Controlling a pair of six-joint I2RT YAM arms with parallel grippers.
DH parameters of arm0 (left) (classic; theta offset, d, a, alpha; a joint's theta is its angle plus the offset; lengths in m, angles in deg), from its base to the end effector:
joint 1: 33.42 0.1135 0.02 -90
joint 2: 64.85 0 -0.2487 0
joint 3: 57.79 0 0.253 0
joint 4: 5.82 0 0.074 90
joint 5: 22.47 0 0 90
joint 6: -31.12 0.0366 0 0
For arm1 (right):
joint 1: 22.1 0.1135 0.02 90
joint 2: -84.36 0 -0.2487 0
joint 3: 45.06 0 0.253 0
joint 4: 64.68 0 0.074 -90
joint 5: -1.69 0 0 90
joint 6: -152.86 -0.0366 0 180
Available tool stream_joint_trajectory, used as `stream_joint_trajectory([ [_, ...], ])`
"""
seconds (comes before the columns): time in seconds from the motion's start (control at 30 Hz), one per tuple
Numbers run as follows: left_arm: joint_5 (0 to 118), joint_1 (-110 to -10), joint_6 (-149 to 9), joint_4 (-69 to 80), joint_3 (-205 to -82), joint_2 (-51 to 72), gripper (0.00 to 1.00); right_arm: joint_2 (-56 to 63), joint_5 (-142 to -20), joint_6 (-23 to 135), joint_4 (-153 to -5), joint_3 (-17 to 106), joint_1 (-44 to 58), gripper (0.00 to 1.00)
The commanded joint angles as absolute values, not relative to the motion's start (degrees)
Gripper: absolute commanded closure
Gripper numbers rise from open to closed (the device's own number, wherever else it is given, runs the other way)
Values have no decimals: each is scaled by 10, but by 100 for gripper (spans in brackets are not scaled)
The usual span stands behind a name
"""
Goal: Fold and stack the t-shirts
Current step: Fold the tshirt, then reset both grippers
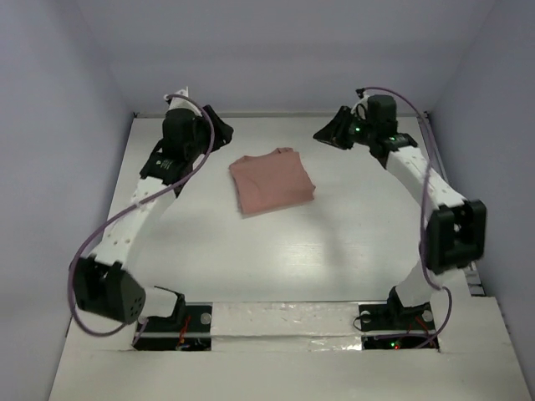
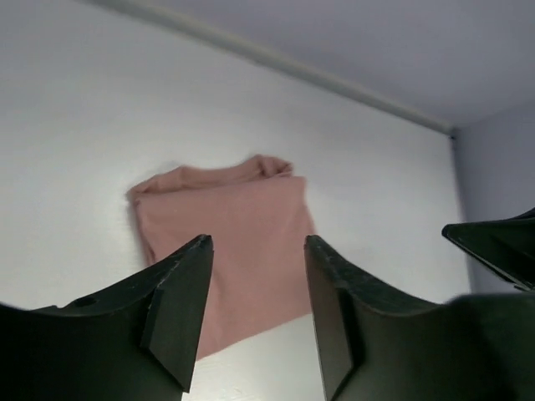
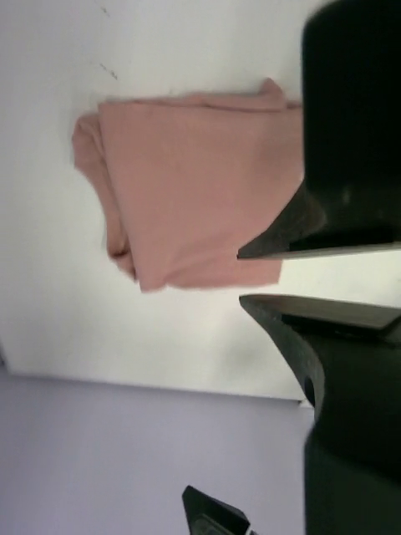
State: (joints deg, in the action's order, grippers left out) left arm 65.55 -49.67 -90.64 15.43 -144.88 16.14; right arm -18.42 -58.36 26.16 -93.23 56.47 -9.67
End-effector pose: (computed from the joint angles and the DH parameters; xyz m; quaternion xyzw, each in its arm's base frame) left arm 0.3254 -0.0962 0.3571 -0.0967 0.7882 -0.2597 0.5495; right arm 0.4059 0.1082 0.2980 0.0490 0.8443 0.4047 0.3477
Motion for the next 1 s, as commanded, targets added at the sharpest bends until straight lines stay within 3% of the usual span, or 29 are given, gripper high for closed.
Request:
stream_joint_trajectory([
  [0.0,669,-539,-895,166,-1419,56,51,-15,-604,253,-886,432,-95,67],
  [0.07,661,-552,-903,149,-1403,-21,38,64,-635,251,-882,380,-95,48],
  [0.1,656,-552,-915,148,-1384,-21,26,135,-648,251,-888,362,-95,40],
  [0.13,647,-552,-924,134,-1375,-91,1,168,-675,257,-907,336,-95,19],
  [0.17,648,-552,-934,134,-1368,-110,1,201,-691,259,-921,327,-95,5],
  [0.2,645,-552,-942,135,-1357,-131,1,264,-708,266,-933,320,-95,0],
  [0.47,661,-552,-954,223,-1352,-229,1,461,-854,302,-1058,245,-95,0],
  [0.67,649,-552,-964,210,-1303,-260,1,474,-839,287,-1072,216,-95,0],
  [0.97,652,-552,-932,213,-1332,-246,1,434,-837,305,-1074,254,-95,0],
])
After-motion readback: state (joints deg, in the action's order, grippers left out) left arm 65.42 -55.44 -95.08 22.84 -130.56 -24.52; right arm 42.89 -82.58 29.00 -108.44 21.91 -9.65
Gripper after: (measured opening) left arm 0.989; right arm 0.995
